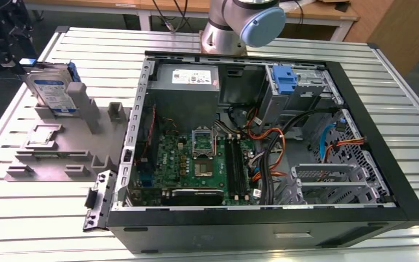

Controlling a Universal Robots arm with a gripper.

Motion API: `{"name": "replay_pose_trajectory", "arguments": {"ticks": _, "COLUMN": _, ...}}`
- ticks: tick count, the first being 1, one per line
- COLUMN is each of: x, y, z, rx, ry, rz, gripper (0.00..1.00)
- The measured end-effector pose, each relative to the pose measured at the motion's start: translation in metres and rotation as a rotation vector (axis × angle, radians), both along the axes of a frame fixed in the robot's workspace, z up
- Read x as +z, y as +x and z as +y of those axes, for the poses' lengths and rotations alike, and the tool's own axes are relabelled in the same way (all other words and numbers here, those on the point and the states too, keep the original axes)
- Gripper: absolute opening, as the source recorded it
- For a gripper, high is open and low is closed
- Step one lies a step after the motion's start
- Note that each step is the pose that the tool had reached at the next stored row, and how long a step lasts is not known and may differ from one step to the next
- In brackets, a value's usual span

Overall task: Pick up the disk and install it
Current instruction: 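Pick up the disk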

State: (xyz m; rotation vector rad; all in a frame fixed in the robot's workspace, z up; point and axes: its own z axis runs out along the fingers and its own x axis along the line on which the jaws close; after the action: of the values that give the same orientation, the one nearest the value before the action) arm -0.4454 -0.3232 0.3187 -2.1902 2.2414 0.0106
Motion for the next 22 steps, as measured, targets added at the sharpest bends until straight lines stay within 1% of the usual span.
{"name": "replay_pose_trajectory", "arguments": {"ticks": 2, "x": -0.0021, "y": 0.0, "z": 0.0, "rx": 0.0, "ry": -0.0002, "rz": 0.0008, "gripper": 0.65}}
{"name": "replay_pose_trajectory", "arguments": {"ticks": 8, "x": -0.0023, "y": 0.0, "z": 0.0, "rx": 0.0, "ry": -0.0002, "rz": 0.0009, "gripper": 0.65}}
{"name": "replay_pose_trajectory", "arguments": {"ticks": 12, "x": -0.0041, "y": 0.0, "z": 0.0, "rx": 0.0, "ry": -0.0001, "rz": 0.0011, "gripper": 0.65}}
{"name": "replay_pose_trajectory", "arguments": {"ticks": 15, "x": -0.0062, "y": 0.0, "z": 0.0, "rx": 0.0, "ry": -0.0001, "rz": 0.0028, "gripper": 0.65}}
{"name": "replay_pose_trajectory", "arguments": {"ticks": 19, "x": -0.0088, "y": 0.0, "z": 0.0, "rx": -0.005, "ry": -0.0002, "rz": 0.0078, "gripper": 0.65}}
{"name": "replay_pose_trajectory", "arguments": {"ticks": 22, "x": -0.0102, "y": 0.0001, "z": 0.0, "rx": -0.006, "ry": -0.0002, "rz": 0.0082, "gripper": 0.65}}
